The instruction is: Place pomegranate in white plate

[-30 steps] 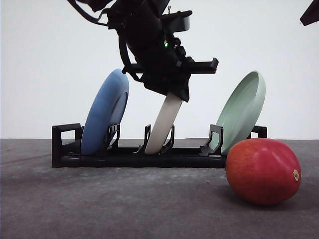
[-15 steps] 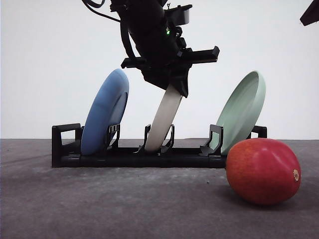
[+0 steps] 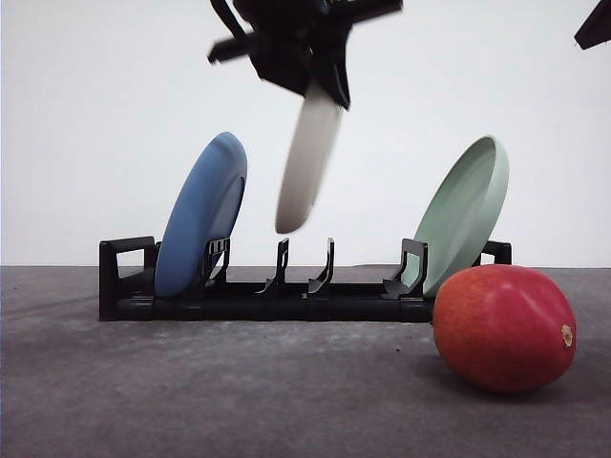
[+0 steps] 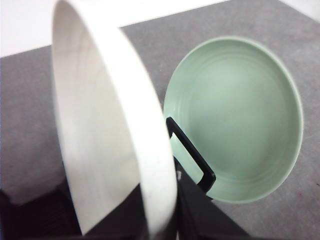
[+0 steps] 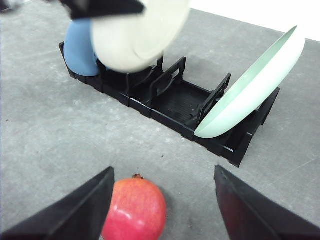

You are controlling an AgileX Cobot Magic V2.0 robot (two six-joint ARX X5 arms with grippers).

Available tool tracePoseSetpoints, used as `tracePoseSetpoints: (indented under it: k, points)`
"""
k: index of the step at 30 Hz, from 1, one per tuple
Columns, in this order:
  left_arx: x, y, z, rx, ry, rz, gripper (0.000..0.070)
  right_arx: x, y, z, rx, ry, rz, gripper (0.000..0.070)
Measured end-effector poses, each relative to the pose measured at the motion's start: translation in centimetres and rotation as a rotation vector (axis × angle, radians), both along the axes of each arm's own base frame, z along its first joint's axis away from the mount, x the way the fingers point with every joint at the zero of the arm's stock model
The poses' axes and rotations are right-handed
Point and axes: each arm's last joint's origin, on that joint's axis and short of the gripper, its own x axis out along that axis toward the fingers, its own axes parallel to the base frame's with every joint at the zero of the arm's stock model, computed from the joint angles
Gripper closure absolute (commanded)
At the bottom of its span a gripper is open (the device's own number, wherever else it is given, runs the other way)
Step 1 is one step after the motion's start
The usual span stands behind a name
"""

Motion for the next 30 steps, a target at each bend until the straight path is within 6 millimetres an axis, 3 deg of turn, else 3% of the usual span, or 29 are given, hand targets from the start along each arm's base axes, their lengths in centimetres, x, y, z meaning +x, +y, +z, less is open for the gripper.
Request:
tracePoseSetpoints:
  k: [11,15,21,27,30]
  points:
    - [-3.2,2.4,4.5,-0.186,0.049,-0.165,0.0687,0.0,0.0,0.0,0.0,0.0,0.0,0.0295]
    - [-4.7,3.4,5.3,-0.223,0.03,-0.181,0.0687,0.0,0.0,0.0,0.0,0.0,0.0,0.0295]
    - [-7.3,5.3,4.0,-0.28,-0.027,-0.199,0.0687,0.0,0.0,0.0,-0.002,0.005,-0.001,0.0295]
    - [-10.5,7.2,0.8,-0.341,-0.111,-0.219,0.0687,-0.1,0.0,-0.1,-0.005,0.015,-0.001,0.0295]
    - [-12.0,7.6,-1.1,-0.262,-0.097,-0.248,0.0687,-0.1,0.0,-0.2,-0.007,0.021,-0.001,0.0295]
